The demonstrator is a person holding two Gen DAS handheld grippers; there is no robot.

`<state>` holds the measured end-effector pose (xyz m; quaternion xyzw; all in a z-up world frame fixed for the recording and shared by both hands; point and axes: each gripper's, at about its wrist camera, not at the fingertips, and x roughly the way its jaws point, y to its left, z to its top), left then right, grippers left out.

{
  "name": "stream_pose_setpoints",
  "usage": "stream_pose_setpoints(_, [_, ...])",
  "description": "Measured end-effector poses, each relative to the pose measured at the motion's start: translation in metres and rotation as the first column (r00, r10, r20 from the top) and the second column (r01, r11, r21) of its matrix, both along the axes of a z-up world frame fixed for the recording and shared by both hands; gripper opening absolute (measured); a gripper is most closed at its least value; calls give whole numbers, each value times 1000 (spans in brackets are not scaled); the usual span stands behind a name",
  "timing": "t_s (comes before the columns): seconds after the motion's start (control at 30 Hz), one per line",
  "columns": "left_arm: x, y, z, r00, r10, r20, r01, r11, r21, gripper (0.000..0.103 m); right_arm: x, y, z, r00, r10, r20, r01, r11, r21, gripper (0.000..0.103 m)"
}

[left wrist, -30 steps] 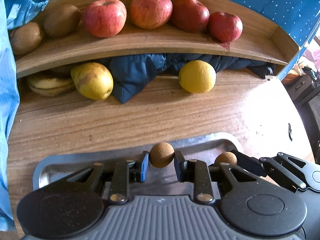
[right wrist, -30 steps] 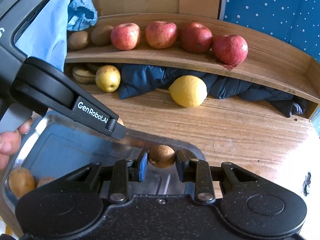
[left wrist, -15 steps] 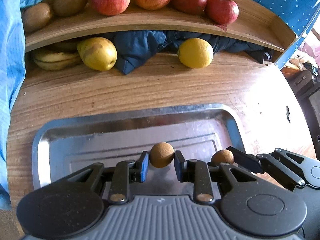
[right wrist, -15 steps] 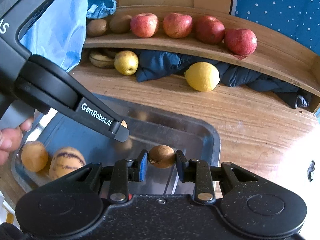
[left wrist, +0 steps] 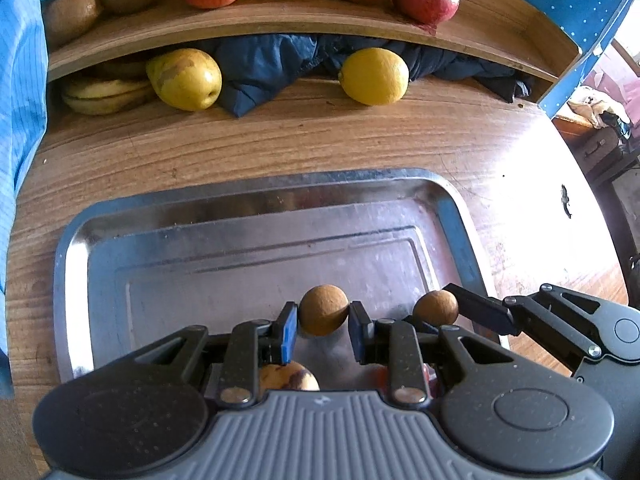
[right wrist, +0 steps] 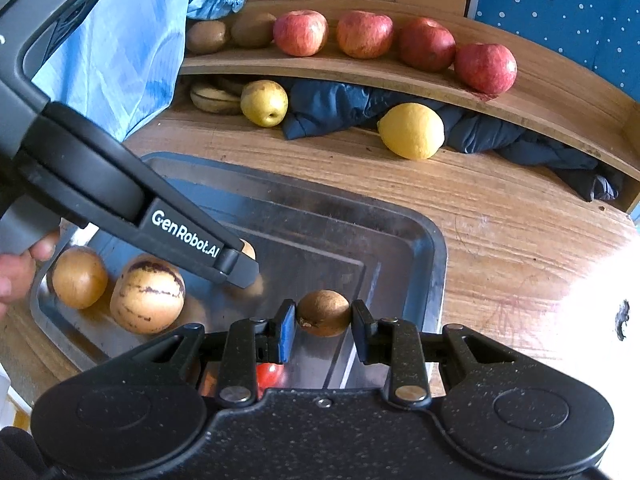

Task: Organize fruits
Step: 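Carry both small kiwis in left and right tools over the tray, then lower both kiwis onto the tray and open both tools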

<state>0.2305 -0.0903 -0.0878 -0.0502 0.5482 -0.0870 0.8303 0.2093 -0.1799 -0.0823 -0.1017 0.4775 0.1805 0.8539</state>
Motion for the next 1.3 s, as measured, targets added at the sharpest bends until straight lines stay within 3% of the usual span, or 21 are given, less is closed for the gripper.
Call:
stream_pose_setpoints(0.9, [-8, -11, 2, 999, -35, -10, 36, 999, 34, 30, -15, -10, 0, 1000, -29, -13, 28, 999, -15, 32])
stream_pose_setpoints(1.3, [-17, -13, 8, 1000, -5, -5, 5, 1000, 30, 33, -25, -18, 8, 1000, -25, 19, 25, 1000, -7, 36])
